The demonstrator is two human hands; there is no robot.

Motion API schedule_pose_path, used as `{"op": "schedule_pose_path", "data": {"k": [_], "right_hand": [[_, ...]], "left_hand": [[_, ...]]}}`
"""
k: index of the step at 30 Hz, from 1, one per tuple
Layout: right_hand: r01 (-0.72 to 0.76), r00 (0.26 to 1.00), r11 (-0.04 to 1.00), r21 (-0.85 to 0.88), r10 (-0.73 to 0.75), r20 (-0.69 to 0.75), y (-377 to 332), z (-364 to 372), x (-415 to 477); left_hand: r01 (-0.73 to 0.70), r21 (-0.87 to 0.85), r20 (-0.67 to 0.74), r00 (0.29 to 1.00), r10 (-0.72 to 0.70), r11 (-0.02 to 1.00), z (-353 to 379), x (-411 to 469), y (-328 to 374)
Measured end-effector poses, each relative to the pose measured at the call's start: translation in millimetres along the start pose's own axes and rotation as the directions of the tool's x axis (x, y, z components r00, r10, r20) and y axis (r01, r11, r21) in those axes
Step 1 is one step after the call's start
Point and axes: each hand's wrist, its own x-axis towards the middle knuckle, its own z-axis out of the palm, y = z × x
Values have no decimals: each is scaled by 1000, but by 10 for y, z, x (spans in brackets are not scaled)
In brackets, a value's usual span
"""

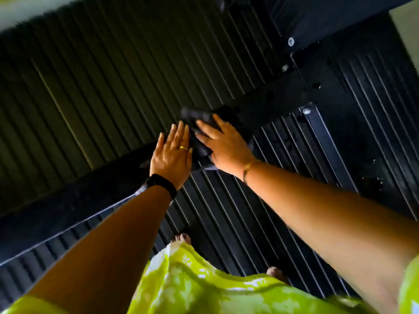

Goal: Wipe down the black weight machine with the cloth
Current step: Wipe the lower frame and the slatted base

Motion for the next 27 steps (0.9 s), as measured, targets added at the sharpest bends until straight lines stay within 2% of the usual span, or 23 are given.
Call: {"op": "schedule_pose_path", "data": {"k": [3, 6, 11, 15, 17, 20, 23, 25, 27], "right_hand": [[-90, 977, 996, -5, 87, -195, 543, 113, -159], [-94, 955, 996, 3, 91, -281, 809, 99, -132], [-167, 892, 985, 42, 169, -419, 704, 260, -72], [-228, 854, 967, 115, 255, -453, 627, 284, -18], [-193, 865, 976, 101, 217, -453, 452, 313, 19], [-14, 912, 999, -50, -8, -411, 243, 439, 0], [114, 894, 987, -113, -151, -421, 453, 376, -27], [124, 875, 986, -114, -163, -456, 723, 304, -40], [26, 882, 999, -31, -38, -469, 912, 225, -31]], "left_hand": [[-5, -1, -60, 998, 5, 1000, 105, 126, 192], [19, 24, -130, 991, -16, 1000, 272, 169, 193], [-25, 43, -251, 967, 35, 999, 324, 316, 198], [-80, 50, -279, 956, 91, 996, 316, 472, 173], [-82, 60, -298, 950, 96, 995, 342, 489, 143], [-83, 72, -308, 946, 101, 994, 366, 469, 141], [-97, 87, -317, 941, 120, 991, 368, 480, 126], [-93, 89, -310, 944, 116, 992, 378, 476, 119], [-97, 88, -316, 941, 120, 991, 393, 477, 104]]}}
